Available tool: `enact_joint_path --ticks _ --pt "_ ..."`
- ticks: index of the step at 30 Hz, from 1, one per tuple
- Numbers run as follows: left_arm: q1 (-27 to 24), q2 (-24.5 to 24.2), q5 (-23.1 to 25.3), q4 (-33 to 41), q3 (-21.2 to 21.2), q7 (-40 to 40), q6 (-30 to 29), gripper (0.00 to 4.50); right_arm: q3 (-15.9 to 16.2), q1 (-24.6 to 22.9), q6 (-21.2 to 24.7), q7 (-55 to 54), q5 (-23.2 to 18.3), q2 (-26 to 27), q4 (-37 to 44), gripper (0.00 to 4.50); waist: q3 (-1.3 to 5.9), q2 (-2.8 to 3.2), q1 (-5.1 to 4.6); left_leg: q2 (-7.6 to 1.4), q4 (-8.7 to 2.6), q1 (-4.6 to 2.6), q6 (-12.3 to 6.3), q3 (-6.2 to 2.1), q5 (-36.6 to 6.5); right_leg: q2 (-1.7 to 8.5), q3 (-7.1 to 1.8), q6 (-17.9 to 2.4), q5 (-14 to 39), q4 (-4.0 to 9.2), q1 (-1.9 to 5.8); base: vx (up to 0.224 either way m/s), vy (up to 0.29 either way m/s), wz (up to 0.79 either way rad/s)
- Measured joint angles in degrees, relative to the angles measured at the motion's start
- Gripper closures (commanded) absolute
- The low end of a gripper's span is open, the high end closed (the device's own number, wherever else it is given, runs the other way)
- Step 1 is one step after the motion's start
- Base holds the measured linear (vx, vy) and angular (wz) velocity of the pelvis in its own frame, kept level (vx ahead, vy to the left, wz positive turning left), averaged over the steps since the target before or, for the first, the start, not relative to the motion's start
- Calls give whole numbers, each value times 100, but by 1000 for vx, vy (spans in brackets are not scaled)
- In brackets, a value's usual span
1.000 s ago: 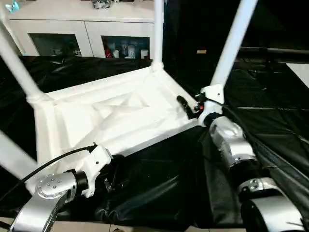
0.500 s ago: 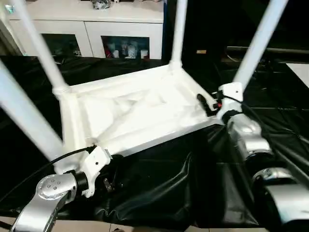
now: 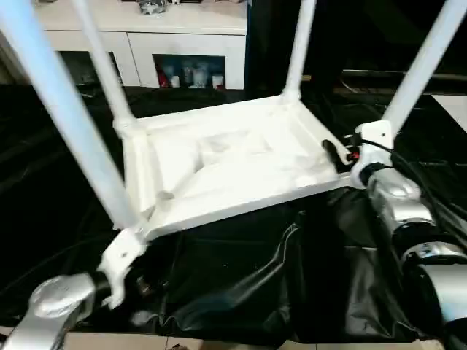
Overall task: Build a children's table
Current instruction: Rotate table base
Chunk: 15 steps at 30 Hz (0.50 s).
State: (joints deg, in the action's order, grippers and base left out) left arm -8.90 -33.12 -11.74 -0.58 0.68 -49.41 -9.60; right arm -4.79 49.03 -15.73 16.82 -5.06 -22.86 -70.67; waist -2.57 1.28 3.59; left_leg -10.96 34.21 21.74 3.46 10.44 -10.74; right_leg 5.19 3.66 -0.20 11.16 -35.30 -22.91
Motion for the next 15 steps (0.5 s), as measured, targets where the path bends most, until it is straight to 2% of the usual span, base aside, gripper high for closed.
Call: enact_joint_path --ticks 9,13,15 --pt "-323 -281 -474 -157 818 -175 144 10 -117 126 -160 208 22 -167 -100 69 0 0 -21 -6 17 15 -1 1 -1 -2 2 -1 0 -3 -10 0 0 0" --pt "-430 -450 -732 -173 1104 -352 81 10 -132 117 -290 685 13 -24 -82 69 1 -1 -45 -12 21 15 -1 1 -1 -6 2 -1 0 -12 -15 0 0 0" --pt "-410 -513 -1022 -170 1347 -491 -120 10 -36 24 -339 1117 3 111 109 69 2 -4 -56 -17 24 14 -1 1 -1 -9 2 -1 0 -24 -18 0 0 0"
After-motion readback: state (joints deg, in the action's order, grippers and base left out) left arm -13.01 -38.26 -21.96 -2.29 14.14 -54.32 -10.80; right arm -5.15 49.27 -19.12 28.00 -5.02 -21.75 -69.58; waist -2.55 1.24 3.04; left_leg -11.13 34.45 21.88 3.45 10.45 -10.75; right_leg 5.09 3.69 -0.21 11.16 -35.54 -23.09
